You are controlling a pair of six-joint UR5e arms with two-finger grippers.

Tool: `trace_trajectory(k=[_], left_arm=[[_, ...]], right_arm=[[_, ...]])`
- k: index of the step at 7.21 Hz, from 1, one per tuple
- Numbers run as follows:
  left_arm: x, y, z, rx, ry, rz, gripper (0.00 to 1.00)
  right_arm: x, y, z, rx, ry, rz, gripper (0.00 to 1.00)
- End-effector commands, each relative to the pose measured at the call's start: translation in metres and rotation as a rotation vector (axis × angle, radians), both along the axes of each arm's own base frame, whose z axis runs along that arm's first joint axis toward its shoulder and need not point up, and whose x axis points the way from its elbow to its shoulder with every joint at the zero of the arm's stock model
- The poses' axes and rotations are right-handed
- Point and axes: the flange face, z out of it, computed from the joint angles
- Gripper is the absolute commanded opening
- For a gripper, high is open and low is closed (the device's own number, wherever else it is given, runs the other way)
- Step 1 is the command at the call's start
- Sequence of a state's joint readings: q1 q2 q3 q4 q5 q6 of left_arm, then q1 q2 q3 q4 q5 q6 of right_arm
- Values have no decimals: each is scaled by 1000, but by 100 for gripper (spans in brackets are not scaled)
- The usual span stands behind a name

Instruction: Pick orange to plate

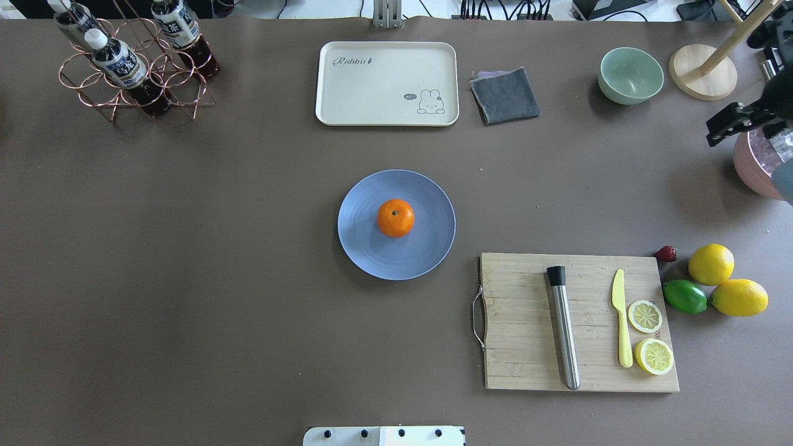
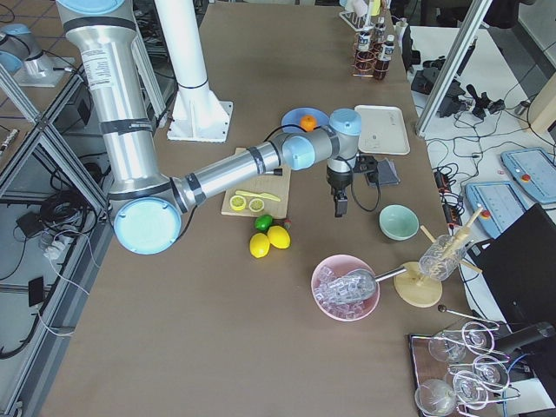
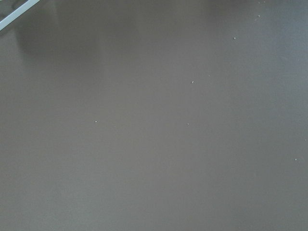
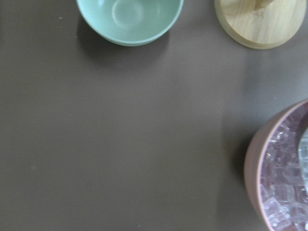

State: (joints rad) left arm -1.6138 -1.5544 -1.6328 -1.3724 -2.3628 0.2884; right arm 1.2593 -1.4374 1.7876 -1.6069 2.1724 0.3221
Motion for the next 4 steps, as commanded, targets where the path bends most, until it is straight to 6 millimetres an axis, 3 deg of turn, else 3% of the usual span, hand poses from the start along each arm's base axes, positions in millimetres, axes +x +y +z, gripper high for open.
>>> trace_trajectory(k=[1,2,4], left_arm=[[0,-1,-2,4,2,0,98],[0,-2,-3,7,4,0,98],[0,-2,-5,14,4,1,98]], right_arm=[[112,53,84,22,21,-60,100],[133,73,105,4,28,-55,100],[146,99,135,-65,40,-25,100]])
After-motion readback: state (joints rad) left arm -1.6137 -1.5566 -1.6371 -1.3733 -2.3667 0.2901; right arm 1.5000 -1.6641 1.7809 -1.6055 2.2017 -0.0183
